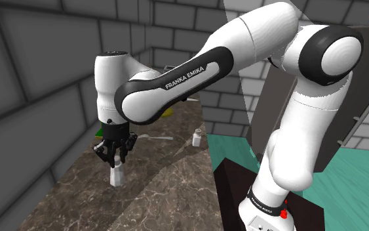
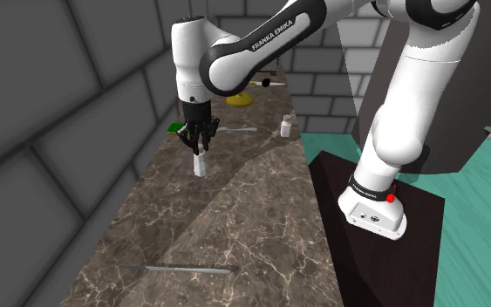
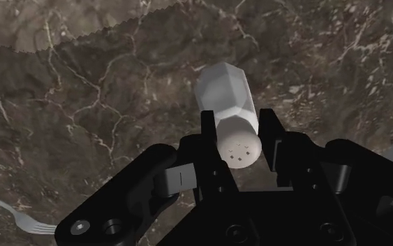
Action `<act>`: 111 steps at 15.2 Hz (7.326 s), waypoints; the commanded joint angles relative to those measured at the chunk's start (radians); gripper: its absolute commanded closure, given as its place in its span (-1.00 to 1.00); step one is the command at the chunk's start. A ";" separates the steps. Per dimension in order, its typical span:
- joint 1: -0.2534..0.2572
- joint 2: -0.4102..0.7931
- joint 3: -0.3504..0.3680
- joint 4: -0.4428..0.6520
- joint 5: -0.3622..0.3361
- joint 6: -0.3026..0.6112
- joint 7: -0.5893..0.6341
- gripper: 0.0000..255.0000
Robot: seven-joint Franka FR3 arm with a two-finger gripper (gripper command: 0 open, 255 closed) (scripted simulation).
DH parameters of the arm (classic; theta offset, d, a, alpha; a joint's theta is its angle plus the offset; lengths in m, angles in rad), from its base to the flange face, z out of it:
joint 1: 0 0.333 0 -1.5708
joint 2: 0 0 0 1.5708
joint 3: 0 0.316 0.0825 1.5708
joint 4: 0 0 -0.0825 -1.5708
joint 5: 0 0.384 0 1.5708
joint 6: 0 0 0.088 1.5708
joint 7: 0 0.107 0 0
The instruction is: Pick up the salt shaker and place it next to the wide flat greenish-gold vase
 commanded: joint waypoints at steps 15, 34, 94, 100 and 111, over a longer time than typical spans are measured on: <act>-0.005 -0.064 -0.006 0.151 0.029 -0.210 -0.021 1.00; -0.082 -0.173 -0.111 0.184 0.068 -0.351 -0.210 1.00; -0.579 0.396 -0.631 0.722 0.135 -0.374 -1.222 1.00; -0.576 0.402 -0.629 0.650 0.139 -0.296 -1.228 1.00; -0.575 0.435 -0.624 0.548 0.150 -0.161 -1.242 1.00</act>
